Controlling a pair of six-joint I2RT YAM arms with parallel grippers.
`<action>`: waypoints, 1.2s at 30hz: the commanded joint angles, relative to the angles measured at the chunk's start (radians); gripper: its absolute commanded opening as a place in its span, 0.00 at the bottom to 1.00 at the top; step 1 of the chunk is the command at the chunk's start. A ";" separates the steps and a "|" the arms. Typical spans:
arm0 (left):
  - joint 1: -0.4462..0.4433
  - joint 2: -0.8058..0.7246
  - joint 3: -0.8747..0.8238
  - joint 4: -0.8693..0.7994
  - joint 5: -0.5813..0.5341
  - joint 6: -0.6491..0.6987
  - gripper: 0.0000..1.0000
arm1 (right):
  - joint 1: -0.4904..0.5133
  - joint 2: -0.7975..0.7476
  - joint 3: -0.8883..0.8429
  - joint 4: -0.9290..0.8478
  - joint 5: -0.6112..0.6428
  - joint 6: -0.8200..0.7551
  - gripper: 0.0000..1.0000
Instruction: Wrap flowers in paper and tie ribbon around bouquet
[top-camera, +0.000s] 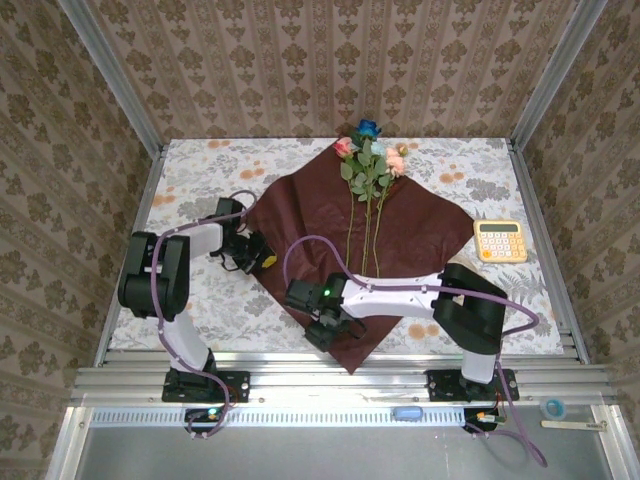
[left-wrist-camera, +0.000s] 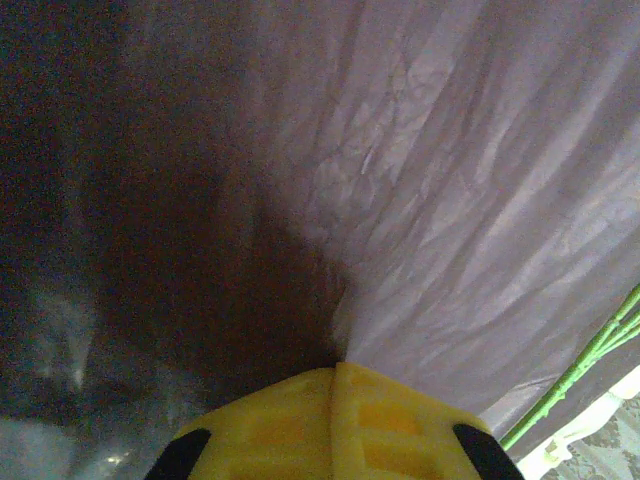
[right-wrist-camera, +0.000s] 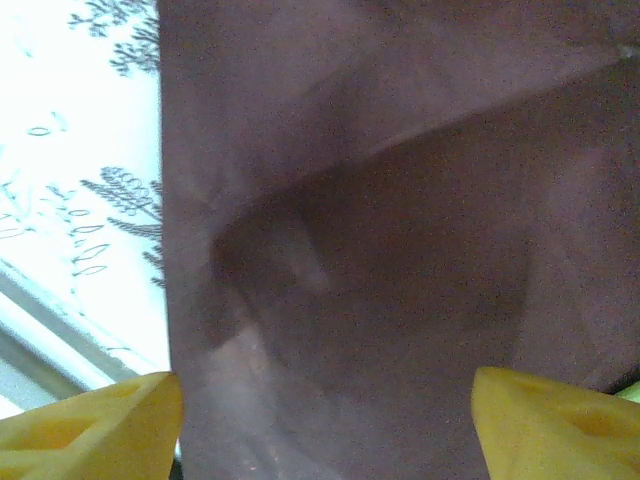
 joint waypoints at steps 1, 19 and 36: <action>0.003 0.015 0.003 -0.019 -0.043 0.025 0.05 | -0.015 0.046 0.020 -0.012 0.035 0.014 0.71; -0.022 -0.243 -0.028 -0.125 -0.070 -0.063 0.24 | -0.080 0.035 0.047 0.001 -0.065 -0.013 0.08; 0.106 -0.446 -0.216 -0.164 -0.042 -0.097 0.19 | -0.020 0.128 0.169 -0.051 -0.098 0.023 0.67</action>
